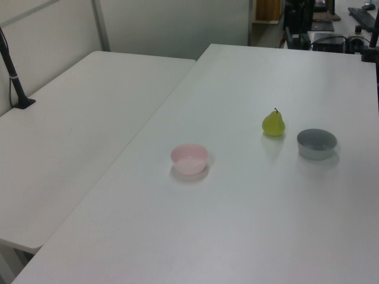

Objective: Place the pear in the bowl
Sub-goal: 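Move the open gripper down toward the yellow-green pear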

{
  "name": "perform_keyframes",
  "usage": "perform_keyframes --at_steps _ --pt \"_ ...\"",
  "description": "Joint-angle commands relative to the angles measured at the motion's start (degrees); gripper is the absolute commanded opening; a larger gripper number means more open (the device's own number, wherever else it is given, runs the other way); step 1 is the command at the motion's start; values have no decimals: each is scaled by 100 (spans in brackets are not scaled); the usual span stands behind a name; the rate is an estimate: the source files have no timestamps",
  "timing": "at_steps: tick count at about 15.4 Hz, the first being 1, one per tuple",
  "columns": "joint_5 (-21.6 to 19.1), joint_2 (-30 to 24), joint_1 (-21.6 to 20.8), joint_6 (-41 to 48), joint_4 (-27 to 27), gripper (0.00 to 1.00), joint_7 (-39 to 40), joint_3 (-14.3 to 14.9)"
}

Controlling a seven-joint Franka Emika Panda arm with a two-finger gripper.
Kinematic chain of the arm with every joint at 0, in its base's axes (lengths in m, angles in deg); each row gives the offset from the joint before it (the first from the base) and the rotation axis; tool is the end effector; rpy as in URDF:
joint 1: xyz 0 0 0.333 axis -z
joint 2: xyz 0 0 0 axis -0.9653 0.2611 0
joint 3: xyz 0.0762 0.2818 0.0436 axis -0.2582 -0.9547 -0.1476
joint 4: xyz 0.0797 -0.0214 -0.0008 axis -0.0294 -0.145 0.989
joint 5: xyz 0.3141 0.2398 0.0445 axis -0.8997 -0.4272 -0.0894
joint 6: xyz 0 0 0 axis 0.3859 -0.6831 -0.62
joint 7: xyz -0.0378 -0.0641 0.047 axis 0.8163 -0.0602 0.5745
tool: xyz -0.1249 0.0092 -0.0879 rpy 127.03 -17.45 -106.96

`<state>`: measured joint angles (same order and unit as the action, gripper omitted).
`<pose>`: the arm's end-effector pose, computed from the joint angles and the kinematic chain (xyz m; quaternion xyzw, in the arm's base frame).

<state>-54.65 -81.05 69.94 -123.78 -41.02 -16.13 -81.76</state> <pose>0.5412 -0.0362 0.5426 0.9974 0.0015 -0.0663 0.0289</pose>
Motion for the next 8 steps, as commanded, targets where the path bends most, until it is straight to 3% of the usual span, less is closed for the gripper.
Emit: perform_keyframes --at_steps 1,4,8 --pt "-449 146 9 -104 101 100 152 92" --pt "-743 121 176 -305 101 100 152 101" --pt "-690 139 194 -376 101 100 74 92"
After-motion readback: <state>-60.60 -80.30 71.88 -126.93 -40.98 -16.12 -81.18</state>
